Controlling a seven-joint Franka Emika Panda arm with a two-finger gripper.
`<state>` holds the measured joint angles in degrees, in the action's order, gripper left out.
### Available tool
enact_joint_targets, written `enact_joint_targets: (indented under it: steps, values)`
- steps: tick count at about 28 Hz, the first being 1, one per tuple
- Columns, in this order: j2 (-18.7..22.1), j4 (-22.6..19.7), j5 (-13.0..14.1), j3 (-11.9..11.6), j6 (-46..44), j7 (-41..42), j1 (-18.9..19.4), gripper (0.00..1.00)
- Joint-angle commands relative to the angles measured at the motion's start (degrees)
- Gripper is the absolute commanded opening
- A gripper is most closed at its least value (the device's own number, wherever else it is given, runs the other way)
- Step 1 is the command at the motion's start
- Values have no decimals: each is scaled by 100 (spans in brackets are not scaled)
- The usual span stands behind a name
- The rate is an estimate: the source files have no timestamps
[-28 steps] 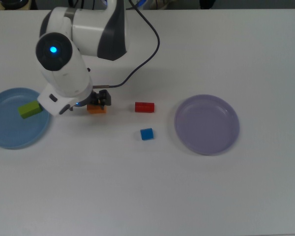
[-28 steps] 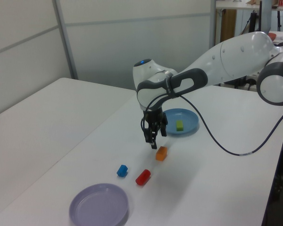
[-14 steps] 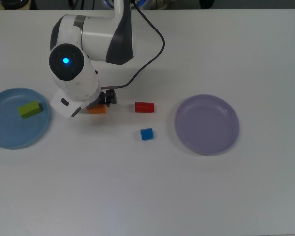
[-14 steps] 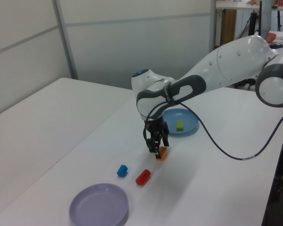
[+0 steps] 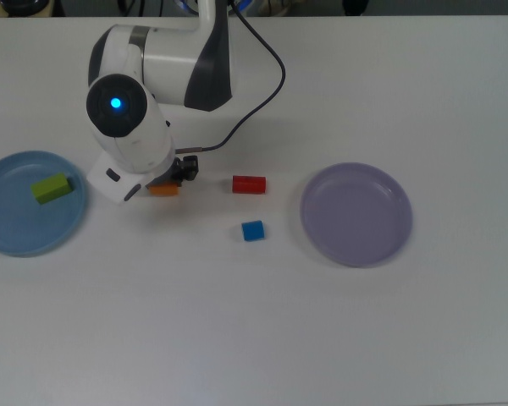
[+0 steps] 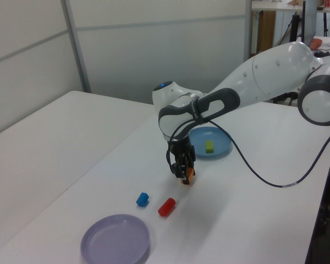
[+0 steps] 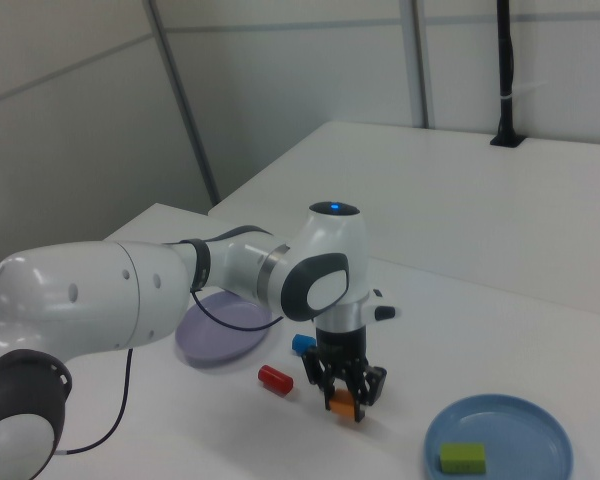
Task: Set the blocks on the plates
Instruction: 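Grasp the orange block, then carry the orange block onto the light blue plate and release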
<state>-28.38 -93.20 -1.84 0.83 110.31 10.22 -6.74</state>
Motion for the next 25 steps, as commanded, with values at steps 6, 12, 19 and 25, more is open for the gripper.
enact_joint_targets:
  steps: [6, 12, 19, 25]
  values:
    - [325, 355, 184, -100, -72, 235, -626, 17]
    - [237, 355, 254, -100, 332, 349, -1127, 18]
    - [-62, 338, 272, -109, 1386, 244, -1374, 18]
    - [-352, 346, 255, -109, 2073, 235, -1488, 21]
